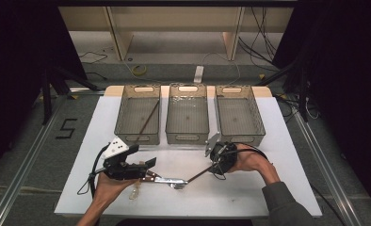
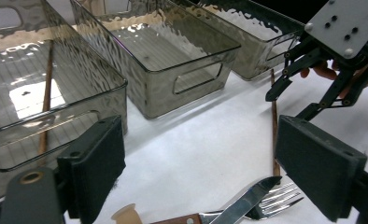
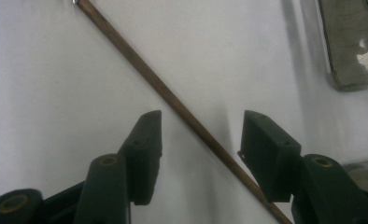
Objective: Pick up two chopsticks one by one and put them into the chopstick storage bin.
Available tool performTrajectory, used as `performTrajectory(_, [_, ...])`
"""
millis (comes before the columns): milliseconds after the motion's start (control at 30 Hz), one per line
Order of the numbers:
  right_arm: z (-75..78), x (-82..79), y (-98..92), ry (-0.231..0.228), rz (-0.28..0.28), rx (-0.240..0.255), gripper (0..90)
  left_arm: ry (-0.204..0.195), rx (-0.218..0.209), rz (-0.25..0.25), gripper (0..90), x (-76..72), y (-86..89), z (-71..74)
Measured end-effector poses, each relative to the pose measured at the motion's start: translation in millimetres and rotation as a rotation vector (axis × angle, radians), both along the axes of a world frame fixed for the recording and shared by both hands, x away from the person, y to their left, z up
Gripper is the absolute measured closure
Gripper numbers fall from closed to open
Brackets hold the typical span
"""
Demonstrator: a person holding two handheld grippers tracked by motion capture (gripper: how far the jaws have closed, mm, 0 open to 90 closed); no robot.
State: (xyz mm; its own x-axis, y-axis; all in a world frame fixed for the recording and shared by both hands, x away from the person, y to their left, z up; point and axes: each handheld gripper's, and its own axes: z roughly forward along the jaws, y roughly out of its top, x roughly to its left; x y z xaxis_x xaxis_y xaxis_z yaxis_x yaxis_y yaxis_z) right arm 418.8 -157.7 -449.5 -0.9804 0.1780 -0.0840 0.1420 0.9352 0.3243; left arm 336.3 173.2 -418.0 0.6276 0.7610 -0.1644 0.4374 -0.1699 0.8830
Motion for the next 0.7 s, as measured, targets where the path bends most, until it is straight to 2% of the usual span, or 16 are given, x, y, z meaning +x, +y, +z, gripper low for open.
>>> performTrajectory(200, [-4.0,2.0,4.0,0.004,0.021,-0.024,52.9,-0.004,0.007,0.001,15.7,1.3,0.3,-1.2])
performTrajectory(267, [-6.6,3.1,5.0,0.022,0.011,-0.035,55.0,-0.002,0.015,0.0,15.7,1.9,-0.3,-2.2])
performTrajectory(367, [-8.2,3.9,5.6,0.014,0.015,-0.038,55.8,-0.004,0.019,-0.003,15.7,1.8,-1.2,-2.5])
performTrajectory(567, [-9.2,5.5,5.3,0.035,0.005,-0.038,60.5,-0.005,0.029,-0.009,15.7,1.7,-2.0,-2.9])
performTrajectory(633, [-8.5,4.7,6.3,0.05,-0.001,-0.049,63.4,-0.006,0.03,-0.011,15.7,1.5,-2.2,-2.7])
performTrajectory(700, [-8.2,3.7,7.5,0.042,0.008,-0.067,63.8,-0.006,0.031,-0.013,15.7,1.3,-2.5,-2.7])
